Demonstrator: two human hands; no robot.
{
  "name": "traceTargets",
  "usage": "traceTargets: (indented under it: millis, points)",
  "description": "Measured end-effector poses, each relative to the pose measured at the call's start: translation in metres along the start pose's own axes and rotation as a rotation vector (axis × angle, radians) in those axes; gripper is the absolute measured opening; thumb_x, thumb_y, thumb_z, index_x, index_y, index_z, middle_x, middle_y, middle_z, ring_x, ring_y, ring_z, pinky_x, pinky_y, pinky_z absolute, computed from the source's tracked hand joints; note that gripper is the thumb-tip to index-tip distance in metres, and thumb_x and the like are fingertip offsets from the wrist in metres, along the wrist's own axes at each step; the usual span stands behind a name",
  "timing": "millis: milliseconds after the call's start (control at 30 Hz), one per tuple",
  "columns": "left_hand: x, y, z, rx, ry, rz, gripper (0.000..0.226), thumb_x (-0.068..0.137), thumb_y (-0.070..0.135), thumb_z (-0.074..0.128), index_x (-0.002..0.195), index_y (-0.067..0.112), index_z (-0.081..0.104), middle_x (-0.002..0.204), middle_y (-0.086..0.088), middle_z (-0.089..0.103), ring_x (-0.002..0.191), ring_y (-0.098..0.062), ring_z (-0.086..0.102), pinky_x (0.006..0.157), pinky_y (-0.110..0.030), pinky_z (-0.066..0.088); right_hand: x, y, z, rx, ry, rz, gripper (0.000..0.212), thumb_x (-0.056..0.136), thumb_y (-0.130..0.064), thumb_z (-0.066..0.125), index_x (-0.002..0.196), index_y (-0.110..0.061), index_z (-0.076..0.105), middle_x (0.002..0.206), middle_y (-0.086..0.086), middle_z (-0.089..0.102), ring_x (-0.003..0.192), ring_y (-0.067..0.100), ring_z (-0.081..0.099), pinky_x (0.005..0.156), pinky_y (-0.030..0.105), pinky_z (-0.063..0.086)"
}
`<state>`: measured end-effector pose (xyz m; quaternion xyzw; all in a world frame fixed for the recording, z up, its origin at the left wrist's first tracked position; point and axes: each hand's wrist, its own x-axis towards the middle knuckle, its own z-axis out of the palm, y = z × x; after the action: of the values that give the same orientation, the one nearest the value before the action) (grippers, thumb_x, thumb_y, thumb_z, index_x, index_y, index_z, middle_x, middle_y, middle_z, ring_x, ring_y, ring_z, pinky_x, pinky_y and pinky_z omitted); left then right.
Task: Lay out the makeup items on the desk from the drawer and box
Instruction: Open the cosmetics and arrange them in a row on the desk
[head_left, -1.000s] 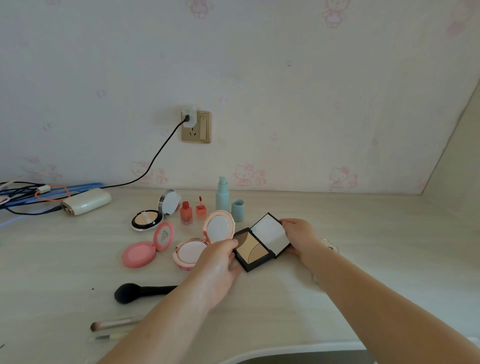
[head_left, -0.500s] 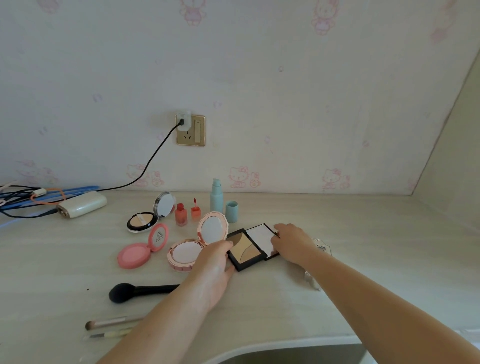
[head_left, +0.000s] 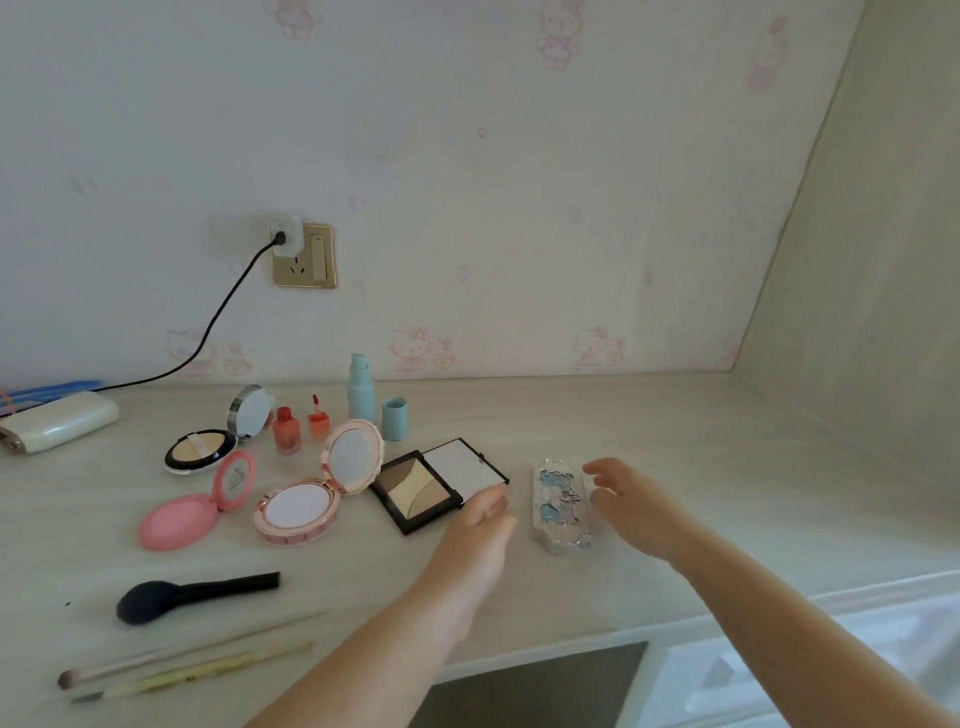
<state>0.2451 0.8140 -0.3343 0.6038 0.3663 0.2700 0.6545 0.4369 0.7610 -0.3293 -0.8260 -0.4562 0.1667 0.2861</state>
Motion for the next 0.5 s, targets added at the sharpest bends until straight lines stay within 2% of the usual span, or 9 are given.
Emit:
traceTargets:
  millis: [100,133,200,233,300,333,400,500]
  points:
    - [0.006,0.005,0.017,0.018,-0.053,0.006,0.032,0.092,0.017,0.047,0.100,0.034,0.072,0.105,0.017,0.071,0.102,0.000,0.059,0.094,-0.025,0.044,-0.014,0.001,0.011,0.009,-0.060,0.015,0.043,0.091,-0.020,0.039,0.134,-0.025,0.039,0.131,0.000,0.054,0.103,0.018,0.055,0.073,0.026,0.043]
    - [0.010,0.006,0.022,0.032,-0.064,-0.002,0.031,0.091,0.016,0.048,0.098,0.032,0.073,0.102,0.013,0.072,0.101,-0.003,0.061,0.094,-0.027,0.045,-0.018,0.001,0.013,-0.001,-0.060,0.003,0.045,0.090,-0.020,0.039,0.135,-0.025,0.038,0.129,0.001,0.056,0.103,0.018,0.055,0.074,0.027,0.044]
    - [0.017,0.008,0.031,0.047,-0.040,-0.040,0.032,0.090,0.015,0.047,0.115,0.023,0.066,0.115,0.002,0.067,0.109,-0.012,0.059,0.102,-0.032,0.043,-0.022,-0.002,0.018,-0.029,-0.046,-0.025,0.046,0.090,-0.021,0.039,0.136,-0.025,0.038,0.127,0.002,0.057,0.101,0.017,0.054,0.069,0.022,0.041]
    - [0.019,0.008,0.034,0.050,-0.014,-0.047,0.033,0.091,0.016,0.046,0.118,0.020,0.062,0.116,0.001,0.064,0.107,-0.012,0.057,0.100,-0.029,0.043,-0.024,-0.004,0.020,-0.038,-0.033,-0.033,0.046,0.091,-0.023,0.039,0.137,-0.025,0.037,0.129,0.002,0.056,0.104,0.017,0.053,0.070,0.022,0.040]
    - [0.018,0.007,0.042,0.089,0.006,0.000,0.030,0.093,0.016,0.043,0.117,0.023,0.059,0.111,0.007,0.058,0.098,-0.006,0.053,0.081,-0.017,0.042,-0.027,-0.007,0.025,-0.053,0.010,-0.052,0.046,0.092,-0.025,0.040,0.138,-0.024,0.038,0.134,0.002,0.052,0.117,0.020,0.051,0.085,0.027,0.040]
    - [0.016,0.006,0.045,0.113,0.010,0.038,0.032,0.094,0.014,0.041,0.120,0.024,0.057,0.112,0.009,0.055,0.100,-0.005,0.051,0.078,-0.015,0.038,-0.029,-0.008,0.028,-0.064,0.039,-0.060,0.045,0.093,-0.027,0.040,0.138,-0.023,0.039,0.136,0.002,0.051,0.120,0.021,0.049,0.093,0.031,0.039]
    - [0.011,0.004,0.053,0.116,0.030,0.107,0.034,0.095,0.011,0.037,0.119,0.027,0.055,0.114,0.011,0.052,0.107,-0.005,0.047,0.086,-0.016,0.034,-0.032,-0.012,0.033,-0.070,0.108,-0.066,0.044,0.093,-0.031,0.041,0.136,-0.023,0.042,0.137,0.001,0.049,0.121,0.021,0.048,0.100,0.035,0.036]
    - [0.007,-0.001,0.059,0.086,0.068,0.159,0.036,0.095,0.009,0.035,0.117,0.028,0.057,0.112,0.016,0.052,0.109,-0.001,0.046,0.093,-0.016,0.033,-0.035,-0.011,0.037,-0.042,0.188,-0.059,0.046,0.089,-0.032,0.047,0.134,-0.027,0.042,0.136,-0.003,0.049,0.117,0.020,0.049,0.097,0.033,0.037]
